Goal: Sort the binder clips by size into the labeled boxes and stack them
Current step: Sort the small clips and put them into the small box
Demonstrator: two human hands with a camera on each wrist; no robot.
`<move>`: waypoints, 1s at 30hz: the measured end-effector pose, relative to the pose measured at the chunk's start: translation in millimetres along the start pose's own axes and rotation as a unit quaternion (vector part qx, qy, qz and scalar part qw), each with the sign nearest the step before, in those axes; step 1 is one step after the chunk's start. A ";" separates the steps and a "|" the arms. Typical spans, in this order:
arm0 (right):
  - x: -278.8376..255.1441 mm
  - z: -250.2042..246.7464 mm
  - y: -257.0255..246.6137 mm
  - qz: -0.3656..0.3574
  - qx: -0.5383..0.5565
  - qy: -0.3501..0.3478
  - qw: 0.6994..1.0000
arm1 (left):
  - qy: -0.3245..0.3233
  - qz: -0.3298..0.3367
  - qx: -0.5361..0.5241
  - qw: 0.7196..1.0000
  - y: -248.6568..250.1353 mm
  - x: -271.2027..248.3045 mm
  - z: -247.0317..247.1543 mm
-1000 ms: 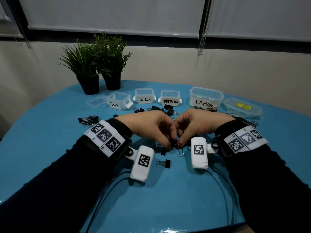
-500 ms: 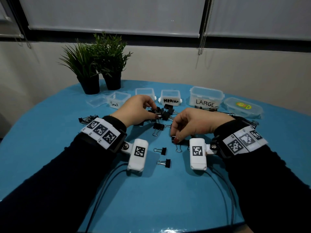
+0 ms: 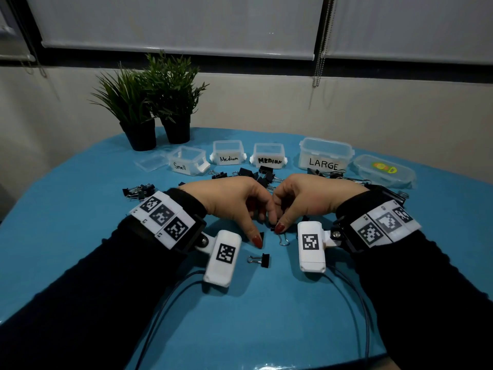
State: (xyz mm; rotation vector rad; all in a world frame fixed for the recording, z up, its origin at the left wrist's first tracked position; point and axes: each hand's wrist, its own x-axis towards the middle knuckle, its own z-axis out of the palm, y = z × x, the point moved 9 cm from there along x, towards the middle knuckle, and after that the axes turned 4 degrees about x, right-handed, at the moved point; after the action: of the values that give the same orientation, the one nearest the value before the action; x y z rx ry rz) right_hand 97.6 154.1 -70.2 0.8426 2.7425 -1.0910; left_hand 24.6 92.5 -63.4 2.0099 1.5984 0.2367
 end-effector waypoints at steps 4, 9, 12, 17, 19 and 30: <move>1.0 -4.6 2.5 0.013 0.000 0.028 1.000 | -0.009 0.000 -0.038 0.999 -3.0 1.4 3.2; -1.4 -4.0 0.7 0.024 -0.018 0.029 0.999 | 0.044 -0.025 0.002 0.999 -8.7 1.3 -8.8; -2.1 -1.0 0.0 0.034 -0.033 0.024 0.999 | 0.075 -0.050 0.036 0.995 -15.2 0.9 -15.6; -3.1 5.3 -0.3 0.059 -0.091 0.008 0.994 | 0.115 -0.072 0.050 0.989 -21.8 0.1 -24.9; -5.0 6.0 -0.8 0.060 -0.085 0.001 0.995 | 0.117 -0.075 0.047 0.989 -22.9 1.0 -25.5; 7.4 -30.9 18.4 0.017 0.469 0.235 0.851 | 0.095 -0.128 0.064 0.985 -36.3 -7.6 -27.2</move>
State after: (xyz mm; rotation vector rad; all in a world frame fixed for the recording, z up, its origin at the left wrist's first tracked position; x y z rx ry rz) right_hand 104.8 188.8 -60.4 1.3767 2.3518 -2.5838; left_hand -20.6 98.7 -58.2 1.8944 2.0185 0.2386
